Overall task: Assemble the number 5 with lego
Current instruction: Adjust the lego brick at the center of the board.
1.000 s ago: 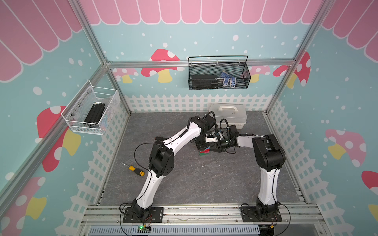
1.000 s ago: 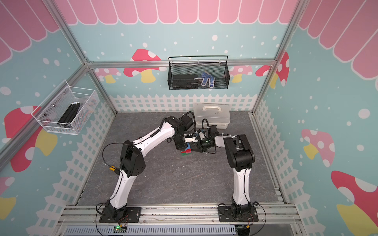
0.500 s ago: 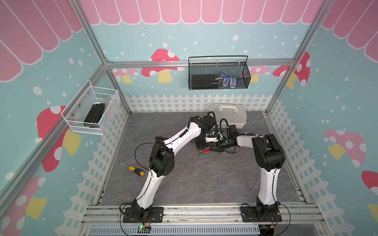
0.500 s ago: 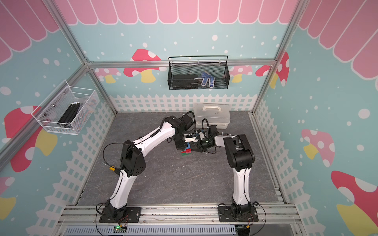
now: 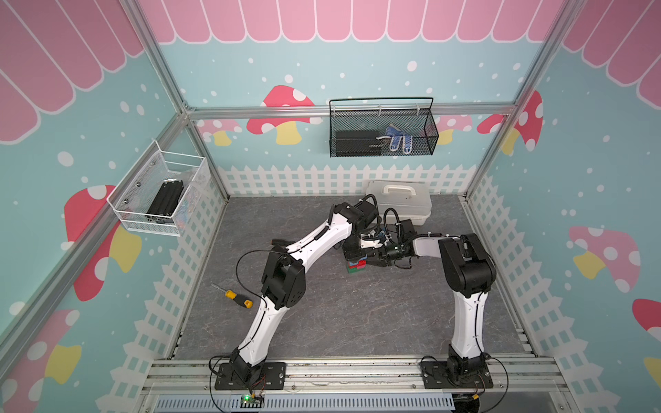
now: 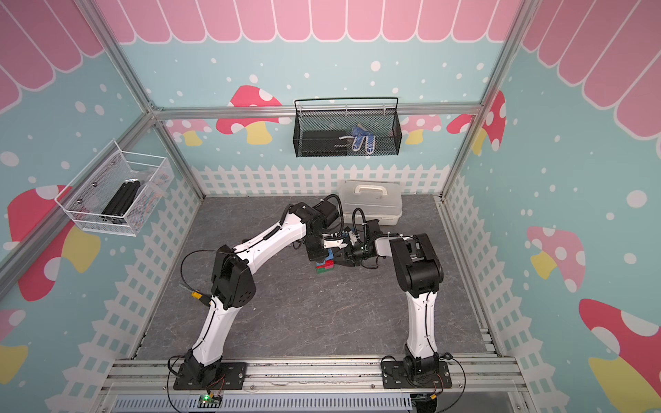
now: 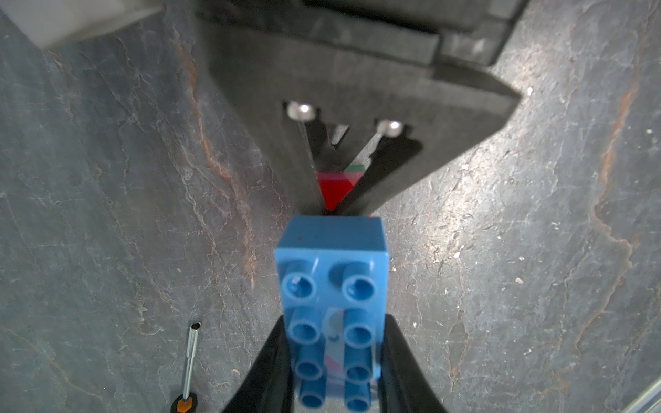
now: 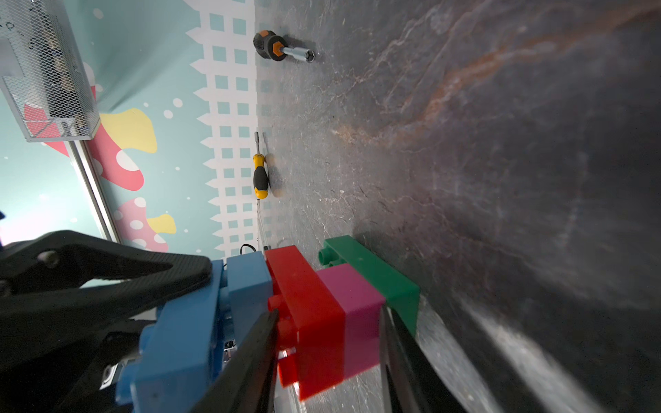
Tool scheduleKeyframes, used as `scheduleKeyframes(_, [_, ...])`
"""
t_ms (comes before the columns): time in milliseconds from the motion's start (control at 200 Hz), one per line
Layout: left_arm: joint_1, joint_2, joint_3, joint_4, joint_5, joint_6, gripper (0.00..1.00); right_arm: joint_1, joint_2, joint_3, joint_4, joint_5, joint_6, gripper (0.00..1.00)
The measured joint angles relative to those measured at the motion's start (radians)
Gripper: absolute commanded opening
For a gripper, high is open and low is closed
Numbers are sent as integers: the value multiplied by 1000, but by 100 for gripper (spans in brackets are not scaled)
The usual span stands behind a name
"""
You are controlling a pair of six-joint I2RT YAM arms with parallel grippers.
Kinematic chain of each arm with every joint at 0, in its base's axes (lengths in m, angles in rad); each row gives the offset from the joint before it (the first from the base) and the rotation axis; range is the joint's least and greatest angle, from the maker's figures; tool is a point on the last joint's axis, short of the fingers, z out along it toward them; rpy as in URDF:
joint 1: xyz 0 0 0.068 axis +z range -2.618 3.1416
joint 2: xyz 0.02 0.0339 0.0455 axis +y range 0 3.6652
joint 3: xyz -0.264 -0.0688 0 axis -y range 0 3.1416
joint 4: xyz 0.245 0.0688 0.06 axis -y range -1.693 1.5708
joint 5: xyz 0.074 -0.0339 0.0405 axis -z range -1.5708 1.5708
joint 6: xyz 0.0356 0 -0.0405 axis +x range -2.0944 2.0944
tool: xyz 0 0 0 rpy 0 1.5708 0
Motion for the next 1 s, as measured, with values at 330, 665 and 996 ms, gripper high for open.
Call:
scheduleKeyframes(330, [0, 5, 0, -5, -6, -1, 0, 1, 0, 0, 0, 12, 3, 53])
scheduleKeyframes(665, [0, 6, 0, -4, -7, -1, 0, 2, -11, -4, -6, 23, 5, 50])
scheduleKeyframes(996, [0, 6, -2, -2, -7, -1, 0, 2, -17, -6, -7, 28, 8, 46])
